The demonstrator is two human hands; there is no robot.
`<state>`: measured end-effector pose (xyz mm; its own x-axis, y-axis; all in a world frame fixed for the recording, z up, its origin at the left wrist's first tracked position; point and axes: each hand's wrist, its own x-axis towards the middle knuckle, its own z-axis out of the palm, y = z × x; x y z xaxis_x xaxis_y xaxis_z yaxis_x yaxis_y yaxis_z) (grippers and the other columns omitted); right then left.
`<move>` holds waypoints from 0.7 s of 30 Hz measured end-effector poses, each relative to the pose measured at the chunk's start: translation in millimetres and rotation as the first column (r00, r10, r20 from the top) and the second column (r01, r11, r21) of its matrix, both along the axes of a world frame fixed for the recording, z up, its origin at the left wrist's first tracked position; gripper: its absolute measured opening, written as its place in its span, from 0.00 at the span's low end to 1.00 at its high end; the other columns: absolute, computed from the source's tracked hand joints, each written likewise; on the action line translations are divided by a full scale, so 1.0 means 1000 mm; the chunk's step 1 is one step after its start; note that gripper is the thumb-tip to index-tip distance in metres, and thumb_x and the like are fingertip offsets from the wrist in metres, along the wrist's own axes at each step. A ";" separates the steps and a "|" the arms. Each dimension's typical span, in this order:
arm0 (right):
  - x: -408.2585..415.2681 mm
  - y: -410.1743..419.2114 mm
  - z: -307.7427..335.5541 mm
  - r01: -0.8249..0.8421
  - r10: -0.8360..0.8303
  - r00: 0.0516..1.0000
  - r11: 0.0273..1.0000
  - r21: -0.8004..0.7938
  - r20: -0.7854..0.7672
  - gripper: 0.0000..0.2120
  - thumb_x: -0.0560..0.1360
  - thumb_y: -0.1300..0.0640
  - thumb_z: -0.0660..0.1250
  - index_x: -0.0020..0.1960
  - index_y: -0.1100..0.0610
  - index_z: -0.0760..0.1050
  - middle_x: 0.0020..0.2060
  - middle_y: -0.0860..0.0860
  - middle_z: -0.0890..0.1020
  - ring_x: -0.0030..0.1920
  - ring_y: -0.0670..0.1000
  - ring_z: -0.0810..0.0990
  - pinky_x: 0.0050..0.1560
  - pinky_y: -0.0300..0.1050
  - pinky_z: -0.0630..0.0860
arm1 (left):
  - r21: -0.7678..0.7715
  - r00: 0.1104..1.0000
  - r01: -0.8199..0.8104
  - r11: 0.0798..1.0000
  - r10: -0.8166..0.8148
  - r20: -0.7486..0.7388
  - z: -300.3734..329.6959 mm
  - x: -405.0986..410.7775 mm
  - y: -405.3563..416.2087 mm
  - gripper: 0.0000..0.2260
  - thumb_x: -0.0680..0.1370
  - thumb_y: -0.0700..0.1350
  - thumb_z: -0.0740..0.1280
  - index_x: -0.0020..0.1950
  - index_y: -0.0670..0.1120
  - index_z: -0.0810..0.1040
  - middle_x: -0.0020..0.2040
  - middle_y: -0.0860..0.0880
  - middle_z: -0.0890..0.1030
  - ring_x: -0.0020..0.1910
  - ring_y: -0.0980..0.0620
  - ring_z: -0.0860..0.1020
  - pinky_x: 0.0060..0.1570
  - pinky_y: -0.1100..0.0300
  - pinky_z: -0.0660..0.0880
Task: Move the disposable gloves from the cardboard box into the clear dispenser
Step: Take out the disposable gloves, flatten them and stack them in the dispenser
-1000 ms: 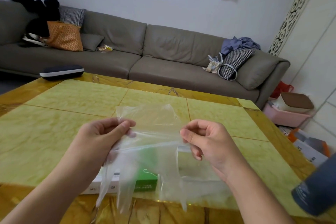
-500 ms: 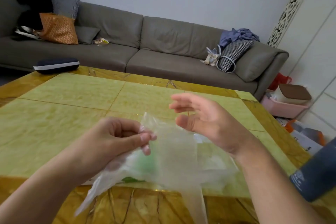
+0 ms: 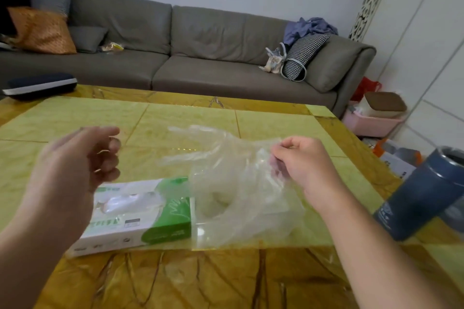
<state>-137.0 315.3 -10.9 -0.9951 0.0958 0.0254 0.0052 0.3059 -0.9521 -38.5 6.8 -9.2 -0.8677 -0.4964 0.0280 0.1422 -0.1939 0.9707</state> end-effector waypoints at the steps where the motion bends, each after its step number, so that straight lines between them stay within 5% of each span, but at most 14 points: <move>1: 0.001 0.001 -0.003 -0.004 0.003 1.000 1.000 0.020 0.027 0.09 0.79 0.67 0.67 0.40 0.65 0.79 0.29 0.57 0.83 0.25 0.51 0.78 0.26 0.39 0.73 | -0.137 0.998 -0.043 0.990 0.035 -0.059 0.003 0.004 0.006 0.02 0.77 0.47 0.70 0.46 0.50 0.83 0.35 0.52 0.77 0.31 0.53 0.71 0.33 0.57 0.72; 3: 0.005 0.001 -0.009 -0.029 0.025 0.998 0.997 0.073 0.055 0.08 0.78 0.68 0.64 0.42 0.68 0.79 0.30 0.59 0.84 0.24 0.51 0.78 0.25 0.39 0.73 | -0.431 0.981 -0.035 0.901 -0.051 -0.187 0.013 0.015 0.034 0.05 0.81 0.43 0.68 0.49 0.50 0.83 0.38 0.50 0.80 0.36 0.50 0.76 0.40 0.52 0.75; 4: 0.007 0.001 -0.012 -0.044 0.038 0.997 0.993 0.108 0.062 0.08 0.78 0.68 0.63 0.43 0.69 0.79 0.31 0.59 0.85 0.24 0.51 0.78 0.26 0.40 0.74 | -0.564 0.970 -0.006 0.826 -0.132 -0.204 0.019 0.018 0.054 0.06 0.81 0.43 0.68 0.51 0.52 0.83 0.41 0.52 0.81 0.39 0.53 0.78 0.41 0.58 0.77; 7: 0.007 0.002 -0.019 -0.079 0.069 0.996 0.965 0.249 0.048 0.09 0.76 0.66 0.62 0.41 0.67 0.78 0.29 0.58 0.84 0.24 0.49 0.78 0.28 0.42 0.76 | -0.884 0.955 0.169 0.436 -0.295 0.037 0.023 0.002 0.106 0.08 0.81 0.47 0.67 0.55 0.60 0.81 0.49 0.61 0.82 0.48 0.63 0.80 0.46 0.66 0.78; 9: 0.005 0.003 -0.023 -0.083 0.085 0.996 0.908 0.412 0.013 0.10 0.77 0.63 0.62 0.39 0.60 0.79 0.27 0.52 0.83 0.24 0.47 0.79 0.28 0.42 0.75 | -0.926 0.922 0.329 0.185 -0.275 0.273 0.007 -0.022 0.125 0.10 0.83 0.48 0.64 0.60 0.60 0.80 0.56 0.61 0.81 0.51 0.62 0.78 0.51 0.64 0.78; 12: 0.001 0.007 -0.028 -0.097 0.125 0.992 0.819 0.566 -0.011 0.09 0.78 0.58 0.66 0.39 0.52 0.79 0.33 0.49 0.85 0.33 0.50 0.84 0.34 0.49 0.81 | -0.844 0.826 0.536 -0.025 -0.192 0.530 -0.027 -0.050 0.139 0.13 0.85 0.52 0.61 0.69 0.57 0.76 0.66 0.55 0.77 0.60 0.52 0.78 0.60 0.53 0.78; 16: 0.001 0.011 -0.025 -0.088 0.185 0.982 0.608 0.789 -0.034 0.07 0.79 0.57 0.66 0.44 0.49 0.77 0.42 0.48 0.82 0.40 0.53 0.82 0.42 0.52 0.82 | -0.703 0.685 0.708 -0.058 -0.181 0.705 -0.046 -0.064 0.143 0.16 0.85 0.55 0.61 0.73 0.57 0.73 0.68 0.52 0.78 0.62 0.50 0.79 0.63 0.52 0.77; 21: 0.002 0.017 -0.016 -0.141 0.252 0.967 0.431 0.891 0.031 0.03 0.80 0.58 0.67 0.47 0.52 0.78 0.45 0.50 0.82 0.45 0.57 0.82 0.49 0.54 0.82 | -0.601 0.574 0.798 -0.037 -0.253 0.778 -0.044 -0.072 0.143 0.17 0.83 0.41 0.61 0.69 0.56 0.78 0.59 0.55 0.81 0.56 0.53 0.81 0.61 0.54 0.78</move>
<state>-135.5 332.7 -26.6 -0.9707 -0.2313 0.0656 -0.2390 0.9580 -0.1585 -110.9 150.0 -53.6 -0.8895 0.2651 -0.3721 0.1023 0.9094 0.4032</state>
